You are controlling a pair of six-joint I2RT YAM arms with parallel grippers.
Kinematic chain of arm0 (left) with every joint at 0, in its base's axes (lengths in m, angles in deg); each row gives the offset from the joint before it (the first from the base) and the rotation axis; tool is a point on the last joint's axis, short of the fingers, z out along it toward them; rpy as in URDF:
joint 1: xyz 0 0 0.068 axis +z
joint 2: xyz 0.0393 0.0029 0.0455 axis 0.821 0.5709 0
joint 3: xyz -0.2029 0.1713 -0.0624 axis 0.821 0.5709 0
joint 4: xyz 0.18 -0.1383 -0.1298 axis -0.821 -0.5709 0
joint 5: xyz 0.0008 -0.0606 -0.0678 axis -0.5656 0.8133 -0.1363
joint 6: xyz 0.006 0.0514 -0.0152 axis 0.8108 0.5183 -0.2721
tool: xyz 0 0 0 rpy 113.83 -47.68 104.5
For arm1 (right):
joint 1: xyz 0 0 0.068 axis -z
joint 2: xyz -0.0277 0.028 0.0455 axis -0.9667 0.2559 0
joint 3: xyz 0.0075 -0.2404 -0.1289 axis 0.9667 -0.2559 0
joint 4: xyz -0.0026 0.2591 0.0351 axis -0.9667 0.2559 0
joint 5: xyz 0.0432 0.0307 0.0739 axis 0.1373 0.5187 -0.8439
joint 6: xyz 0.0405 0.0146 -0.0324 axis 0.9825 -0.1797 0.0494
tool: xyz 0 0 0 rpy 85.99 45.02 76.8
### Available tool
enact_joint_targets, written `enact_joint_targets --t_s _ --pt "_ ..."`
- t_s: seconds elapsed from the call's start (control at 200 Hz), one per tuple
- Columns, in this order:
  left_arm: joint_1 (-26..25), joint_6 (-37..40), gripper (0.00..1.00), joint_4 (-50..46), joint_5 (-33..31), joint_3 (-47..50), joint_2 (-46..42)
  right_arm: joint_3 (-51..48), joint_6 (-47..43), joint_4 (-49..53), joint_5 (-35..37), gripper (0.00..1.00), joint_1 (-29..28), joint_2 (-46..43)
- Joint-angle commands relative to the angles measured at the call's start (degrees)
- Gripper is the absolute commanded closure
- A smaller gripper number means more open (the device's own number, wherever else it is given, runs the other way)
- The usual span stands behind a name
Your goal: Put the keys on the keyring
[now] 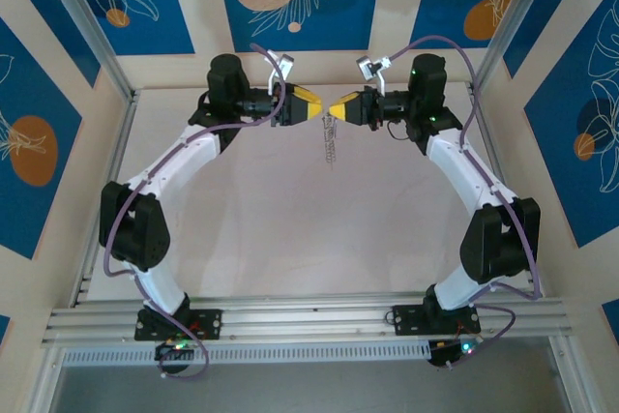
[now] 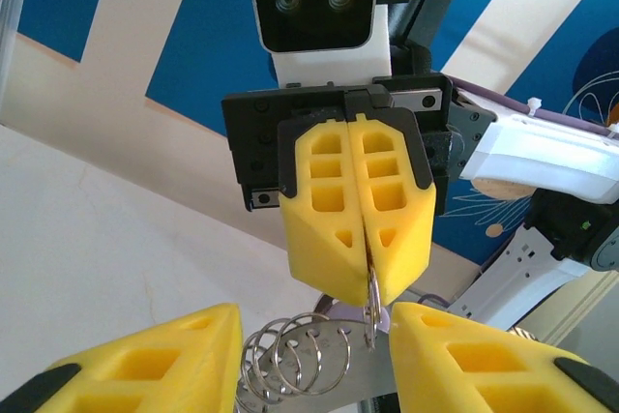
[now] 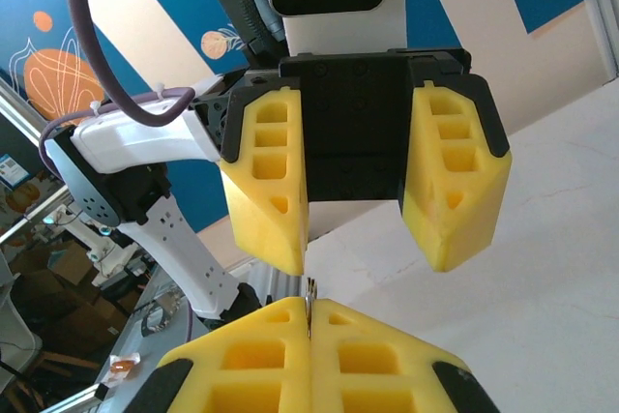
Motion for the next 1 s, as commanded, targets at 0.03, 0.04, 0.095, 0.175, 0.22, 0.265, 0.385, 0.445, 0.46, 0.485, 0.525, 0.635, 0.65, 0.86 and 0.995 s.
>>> enact_joint_targets --t_s 0.03,0.04,0.095,0.175,0.22,0.265,0.385,0.445,0.46,0.485,0.525,0.635,0.65,0.86,0.995 --pt "-0.99 1.77 0.58 0.03 2.16 -1.92 0.61 2.00 -0.97 0.49 -1.10 1.00 -0.49 0.60" --pt "-1.01 1.79 0.59 0.03 2.20 -1.99 0.61 1.99 -0.99 0.52 -1.03 1.00 -0.49 0.60" --pt "-1.17 1.77 0.60 0.03 2.32 -2.17 0.85 1.91 -1.01 0.39 -0.94 1.00 -0.51 0.60" --pt "-1.46 1.77 0.63 -0.21 2.49 -2.35 1.01 1.77 -0.96 0.25 -0.67 1.00 -0.52 0.60" --pt "-1.69 1.78 0.64 -0.32 2.53 -2.45 1.13 1.71 -0.88 0.11 -0.49 1.00 -0.58 0.62" --pt "-1.82 1.86 0.65 -0.32 2.54 -2.45 1.15 1.73 -0.79 -0.02 -0.49 1.00 -0.58 0.58" --pt "-2.18 2.10 0.72 -0.32 2.30 -2.54 1.23 1.59 -0.70 -0.14 -0.36 1.00 -0.61 0.62" --pt "-2.36 2.12 0.76 -0.23 2.27 -2.70 1.29 1.48 -0.78 -0.15 -0.47 1.00 -0.61 0.60" --pt "-2.44 2.12 0.78 -0.23 2.27 -2.76 1.31 1.46 -0.76 -0.11 -0.42 1.00 -0.67 0.62" --pt "-2.51 2.21 0.81 -0.23 2.27 -2.79 1.33 1.42 -0.72 -0.15 -0.40 1.00 -0.68 0.69" --pt "-2.62 2.21 0.85 -0.26 2.14 -2.89 1.40 1.41 -0.79 -0.28 -0.31 1.00 -0.65 0.64" --pt "-2.80 2.17 0.95 0.29 1.92 -2.98 1.31 1.13 -0.87 -0.19 -0.31 1.00 -0.59 0.60" --pt "-2.84 2.13 0.96 0.37 1.92 -2.98 1.31 1.11 -0.83 -0.20 -0.32 1.00 -0.60 0.63" --pt "-2.96 0.99 1.00 2.83 0.75 -1.69 0.54 0.10 0.08 -0.96 1.41 0.78 0.45 -0.63" --pt "-2.96 -2.64 1.00 8.93 -1.11 1.06 -0.44 -4.92 3.76 -7.02 4.85 0.60 2.91 -4.35"
